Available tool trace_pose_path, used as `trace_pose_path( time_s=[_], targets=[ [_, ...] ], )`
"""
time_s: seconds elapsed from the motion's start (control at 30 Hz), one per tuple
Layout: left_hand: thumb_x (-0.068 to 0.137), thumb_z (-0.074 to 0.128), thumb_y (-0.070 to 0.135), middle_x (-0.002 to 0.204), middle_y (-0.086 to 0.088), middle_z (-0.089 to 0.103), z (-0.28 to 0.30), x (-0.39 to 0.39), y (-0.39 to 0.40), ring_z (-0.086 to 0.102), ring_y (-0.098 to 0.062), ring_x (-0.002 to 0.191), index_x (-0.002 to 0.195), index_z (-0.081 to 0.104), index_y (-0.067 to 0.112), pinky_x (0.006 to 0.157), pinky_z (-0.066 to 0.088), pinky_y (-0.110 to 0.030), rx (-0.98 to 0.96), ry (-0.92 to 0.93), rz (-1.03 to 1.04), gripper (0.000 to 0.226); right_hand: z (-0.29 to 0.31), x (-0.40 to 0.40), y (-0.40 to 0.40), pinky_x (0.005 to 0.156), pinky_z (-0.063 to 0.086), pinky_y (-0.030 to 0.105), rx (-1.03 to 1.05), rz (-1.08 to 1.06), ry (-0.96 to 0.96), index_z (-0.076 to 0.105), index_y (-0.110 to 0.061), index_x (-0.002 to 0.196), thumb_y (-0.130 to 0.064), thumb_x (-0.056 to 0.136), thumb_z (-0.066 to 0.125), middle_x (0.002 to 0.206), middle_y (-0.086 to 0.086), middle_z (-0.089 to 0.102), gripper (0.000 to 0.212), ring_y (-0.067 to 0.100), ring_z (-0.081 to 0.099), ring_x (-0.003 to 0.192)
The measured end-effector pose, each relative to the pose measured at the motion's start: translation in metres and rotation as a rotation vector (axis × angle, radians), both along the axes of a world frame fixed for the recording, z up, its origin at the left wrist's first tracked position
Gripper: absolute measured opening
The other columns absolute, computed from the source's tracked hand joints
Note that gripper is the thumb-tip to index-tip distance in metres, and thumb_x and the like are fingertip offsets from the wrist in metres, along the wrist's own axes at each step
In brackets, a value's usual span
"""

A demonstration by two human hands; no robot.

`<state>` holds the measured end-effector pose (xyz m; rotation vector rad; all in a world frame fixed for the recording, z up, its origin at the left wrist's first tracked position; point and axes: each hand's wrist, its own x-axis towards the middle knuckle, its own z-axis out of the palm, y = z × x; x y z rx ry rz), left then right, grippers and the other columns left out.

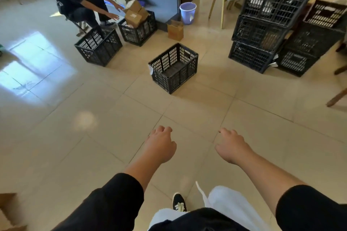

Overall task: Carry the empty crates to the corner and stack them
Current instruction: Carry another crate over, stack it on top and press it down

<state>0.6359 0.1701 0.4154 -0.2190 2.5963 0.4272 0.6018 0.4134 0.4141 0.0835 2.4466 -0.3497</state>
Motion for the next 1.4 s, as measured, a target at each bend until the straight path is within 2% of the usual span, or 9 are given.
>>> trace_pose_path(
  time_s=[0.13,0.3,0.47,0.63,0.97,1.2,1.4],
  targets=[
    [0.104,0.047,0.036,0.16,-0.005,0.037,-0.004,-0.075,0.004,0.037,-0.028,0.145,0.16,0.035,0.02,0.117,0.032,-0.044,-0.052,-0.003,-0.081,0.06,-0.005,-0.056,0.016,0.103,0.043,0.043,0.088,0.03,0.033,0.031,-0.025,0.156,-0.034,0.1,0.05,0.153,0.009,0.04,0.061,0.035,0.044,0.137],
    [0.104,0.047,0.043,0.159,-0.004,0.036,-0.011,-0.176,0.017,0.036,-0.028,0.144,0.159,0.035,0.022,0.118,0.031,-0.045,-0.098,0.036,-0.103,0.061,-0.02,-0.155,0.032,0.105,0.044,0.045,0.033,-0.037,0.037,0.033,-0.023,0.154,-0.033,0.1,0.053,0.153,0.009,0.039,0.058,0.035,0.041,0.139],
    [0.104,0.045,0.049,0.159,-0.004,0.038,-0.005,-0.266,0.032,0.038,-0.028,0.144,0.158,0.036,0.023,0.117,0.033,-0.046,-0.122,0.039,-0.044,0.06,-0.012,-0.271,0.038,0.108,0.042,0.044,-0.017,0.056,0.042,0.028,-0.024,0.158,-0.034,0.102,0.051,0.16,0.008,0.034,0.062,0.035,0.038,0.142],
    [0.104,0.045,0.051,0.161,-0.003,0.038,-0.007,-0.337,0.035,0.037,-0.026,0.146,0.159,0.036,0.024,0.118,0.033,-0.046,-0.107,0.017,0.046,0.062,0.0,-0.378,0.032,0.108,0.042,0.047,0.017,0.177,0.048,0.025,-0.025,0.16,-0.035,0.102,0.05,0.162,0.007,0.031,0.064,0.035,0.037,0.142],
    [0.104,0.043,0.054,0.16,-0.004,0.04,-0.03,-0.505,-0.034,0.04,-0.027,0.146,0.158,0.038,0.023,0.116,0.034,-0.048,-0.114,-0.011,0.204,0.062,-0.012,-0.564,-0.03,0.11,0.041,0.048,0.061,0.314,0.028,0.028,-0.025,0.159,-0.039,0.102,0.049,0.163,0.006,0.033,0.062,0.034,0.036,0.144],
    [0.104,0.044,0.053,0.159,-0.005,0.043,-0.031,-0.642,-0.078,0.041,-0.028,0.145,0.156,0.04,0.022,0.117,0.036,-0.049,-0.105,-0.032,0.167,0.061,-0.008,-0.683,-0.053,0.113,0.04,0.049,0.079,0.198,0.005,0.03,-0.026,0.159,-0.038,0.101,0.051,0.163,0.006,0.033,0.063,0.034,0.034,0.146],
    [0.103,0.044,0.052,0.155,-0.004,0.045,-0.038,-0.728,-0.095,0.042,-0.027,0.143,0.156,0.039,0.024,0.116,0.037,-0.049,-0.093,-0.058,0.187,0.06,-0.018,-0.775,-0.059,0.111,0.043,0.051,0.086,0.157,-0.031,0.026,-0.025,0.162,-0.037,0.102,0.052,0.164,0.008,0.032,0.066,0.035,0.034,0.145]
  ],
)
